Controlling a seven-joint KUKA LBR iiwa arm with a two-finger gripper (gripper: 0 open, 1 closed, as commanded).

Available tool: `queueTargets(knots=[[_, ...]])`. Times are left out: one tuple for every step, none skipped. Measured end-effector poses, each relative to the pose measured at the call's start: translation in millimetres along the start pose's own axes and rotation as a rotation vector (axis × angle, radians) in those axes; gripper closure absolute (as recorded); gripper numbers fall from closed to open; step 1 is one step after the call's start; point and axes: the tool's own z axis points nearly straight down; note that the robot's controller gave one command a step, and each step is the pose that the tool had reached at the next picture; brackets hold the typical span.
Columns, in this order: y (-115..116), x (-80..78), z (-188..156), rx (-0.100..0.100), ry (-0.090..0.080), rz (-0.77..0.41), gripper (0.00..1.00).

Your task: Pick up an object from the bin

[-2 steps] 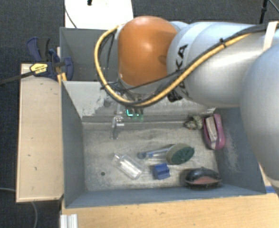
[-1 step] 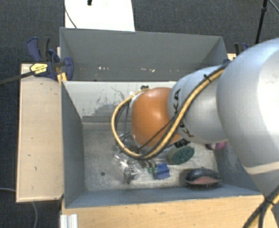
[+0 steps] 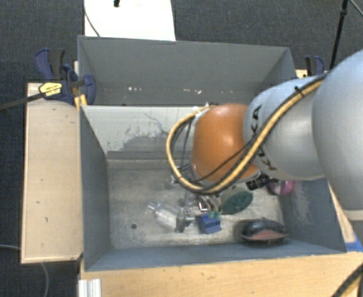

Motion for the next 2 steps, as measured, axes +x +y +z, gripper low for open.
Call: queueTargets(knots=[[13, 20.1, 1, 0.000, 0.008, 0.060, 0.00], [10, 22.1, 30, 0.000, 0.004, 0.141, 0.00]])
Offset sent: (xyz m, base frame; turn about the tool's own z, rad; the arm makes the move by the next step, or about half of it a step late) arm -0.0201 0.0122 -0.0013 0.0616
